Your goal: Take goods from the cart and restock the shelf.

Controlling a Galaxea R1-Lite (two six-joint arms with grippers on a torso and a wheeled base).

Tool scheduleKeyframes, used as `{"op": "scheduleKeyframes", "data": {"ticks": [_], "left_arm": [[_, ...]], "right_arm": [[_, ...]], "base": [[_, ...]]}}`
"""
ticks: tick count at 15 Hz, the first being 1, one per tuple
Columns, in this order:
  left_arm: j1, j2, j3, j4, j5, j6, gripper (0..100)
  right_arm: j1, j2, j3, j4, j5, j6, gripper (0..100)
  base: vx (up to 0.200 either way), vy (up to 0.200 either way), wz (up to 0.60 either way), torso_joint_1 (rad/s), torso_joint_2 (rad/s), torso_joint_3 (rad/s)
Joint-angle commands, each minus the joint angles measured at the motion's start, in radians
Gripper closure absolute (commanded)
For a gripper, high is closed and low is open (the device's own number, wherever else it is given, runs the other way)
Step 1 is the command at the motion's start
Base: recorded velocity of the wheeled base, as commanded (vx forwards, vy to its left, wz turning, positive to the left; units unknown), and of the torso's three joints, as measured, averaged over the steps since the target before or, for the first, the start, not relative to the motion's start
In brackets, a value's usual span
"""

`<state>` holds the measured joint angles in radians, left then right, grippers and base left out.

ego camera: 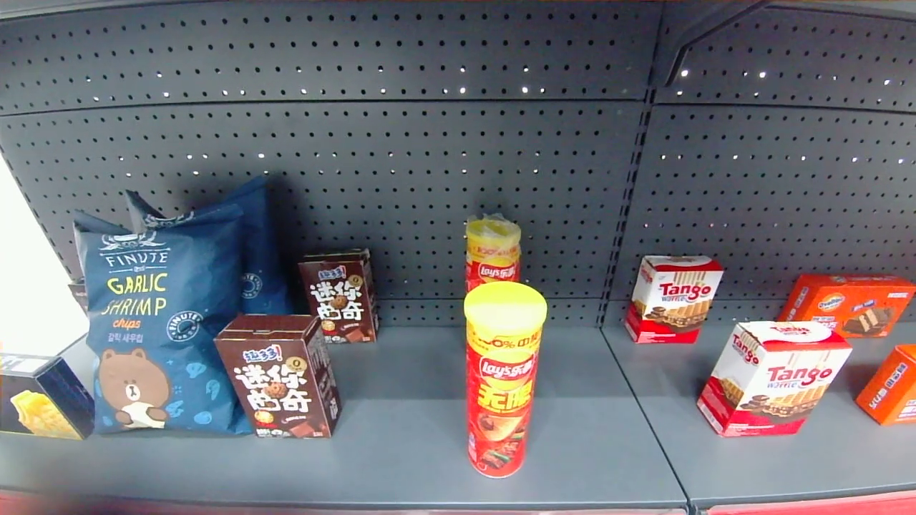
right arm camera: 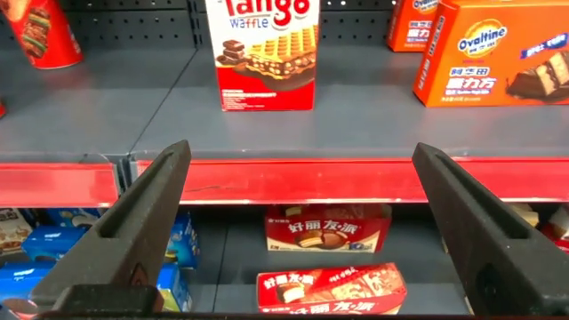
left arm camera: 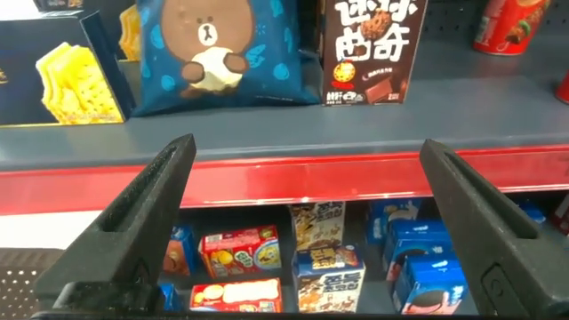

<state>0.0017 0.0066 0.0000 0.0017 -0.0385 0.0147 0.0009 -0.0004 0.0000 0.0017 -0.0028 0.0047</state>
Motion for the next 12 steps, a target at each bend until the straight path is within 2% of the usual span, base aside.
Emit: {"op": "scheduleKeyframes", "data": {"ticks": [1, 12], "left_arm": [[0.000, 0.001, 0.000, 0.000, 0.000, -0.001, 0], [0.000, 0.001, 0.000, 0.000, -0.001, 0.001, 0]], "right_arm": [[0.001, 0.000, 0.000, 0.000, 0.000, 0.000, 0], [0.001, 0.000, 0.000, 0.000, 0.000, 0.001, 0]], "base": [[0.000, 0.000, 0.00, 0.000, 0.00, 0.000], [0.000, 0.000, 0.00, 0.000, 0.00, 0.000]]}}
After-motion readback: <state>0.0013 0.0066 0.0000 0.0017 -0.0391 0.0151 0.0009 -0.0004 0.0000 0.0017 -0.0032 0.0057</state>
